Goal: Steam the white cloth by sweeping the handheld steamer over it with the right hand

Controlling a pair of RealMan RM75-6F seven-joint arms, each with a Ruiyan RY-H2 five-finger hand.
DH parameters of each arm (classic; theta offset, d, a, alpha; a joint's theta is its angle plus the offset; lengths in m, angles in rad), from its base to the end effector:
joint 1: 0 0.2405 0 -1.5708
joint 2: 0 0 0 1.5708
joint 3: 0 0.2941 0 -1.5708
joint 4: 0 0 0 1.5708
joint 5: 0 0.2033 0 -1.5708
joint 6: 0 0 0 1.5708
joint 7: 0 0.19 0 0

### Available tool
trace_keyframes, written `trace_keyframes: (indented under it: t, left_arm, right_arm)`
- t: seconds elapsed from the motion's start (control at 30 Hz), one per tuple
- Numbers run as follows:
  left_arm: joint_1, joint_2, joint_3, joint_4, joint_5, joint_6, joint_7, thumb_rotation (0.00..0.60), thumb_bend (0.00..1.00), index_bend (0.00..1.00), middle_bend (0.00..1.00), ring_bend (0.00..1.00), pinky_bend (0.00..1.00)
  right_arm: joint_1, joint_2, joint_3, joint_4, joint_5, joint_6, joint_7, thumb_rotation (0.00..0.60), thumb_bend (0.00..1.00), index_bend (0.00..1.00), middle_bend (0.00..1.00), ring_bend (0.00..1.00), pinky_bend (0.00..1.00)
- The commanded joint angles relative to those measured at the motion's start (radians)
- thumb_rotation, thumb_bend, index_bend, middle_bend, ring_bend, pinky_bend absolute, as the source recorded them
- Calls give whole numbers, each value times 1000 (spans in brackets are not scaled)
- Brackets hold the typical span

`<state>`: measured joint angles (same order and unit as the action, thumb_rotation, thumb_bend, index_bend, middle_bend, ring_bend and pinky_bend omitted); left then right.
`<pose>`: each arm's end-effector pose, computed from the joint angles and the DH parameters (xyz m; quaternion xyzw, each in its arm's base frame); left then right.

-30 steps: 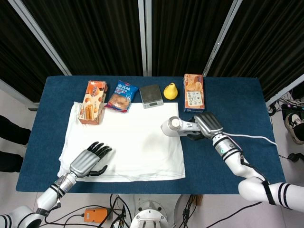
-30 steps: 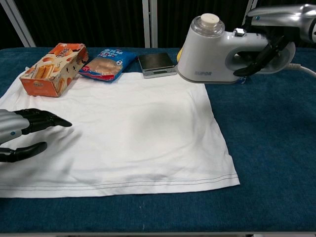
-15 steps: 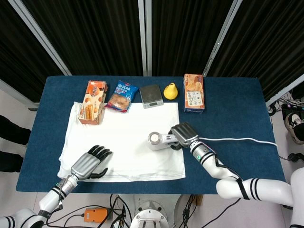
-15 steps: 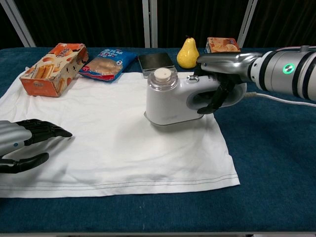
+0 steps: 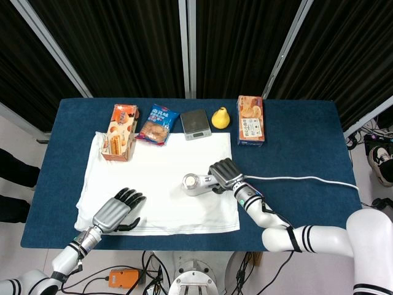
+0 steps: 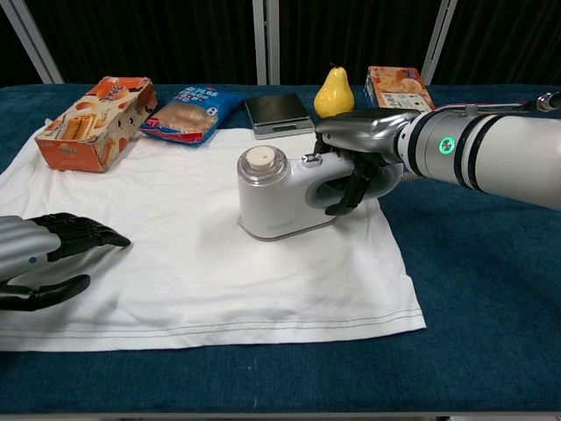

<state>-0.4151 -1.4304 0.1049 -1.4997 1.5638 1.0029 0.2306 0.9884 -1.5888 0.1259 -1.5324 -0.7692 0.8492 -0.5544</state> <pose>-0.2767 0.2612 -0.0317 -0.8222 -0.3585 -0.2713 0.3490 -0.1057 -0.4135 -0.0764 0.8060 -0.3738 0.2870 0.3581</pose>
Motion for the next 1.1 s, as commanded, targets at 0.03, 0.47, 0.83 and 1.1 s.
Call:
trace_keyframes:
  t: [0.03,0.47,0.83,1.1]
  left_arm:
    - [-1,1,1,-1,-3,1,5,0,343,63,75,0,0]
    - [-4,2,6,-7,-10,9,20,0,343,63,75,0,0]
    - [-8,4,8,-22,-22,6,45,0,343,63,76,0,0]
    - [-11,5,7,-26,-29,5,49,0,343,62,76,0,0]
  right_arm:
    - [-5,1,7,31,19,3,16,600,535,1000,936,937,697]
    - [-72,68,4,-15,-94,53,118,600,534,1000,936,937,696]
    - [-40,-62,5,7,-208,9,148,600,535,1000,936,937,696]
    - [-40,-122,-12,72,-199,25,92,600,534,1000,936,938,696]
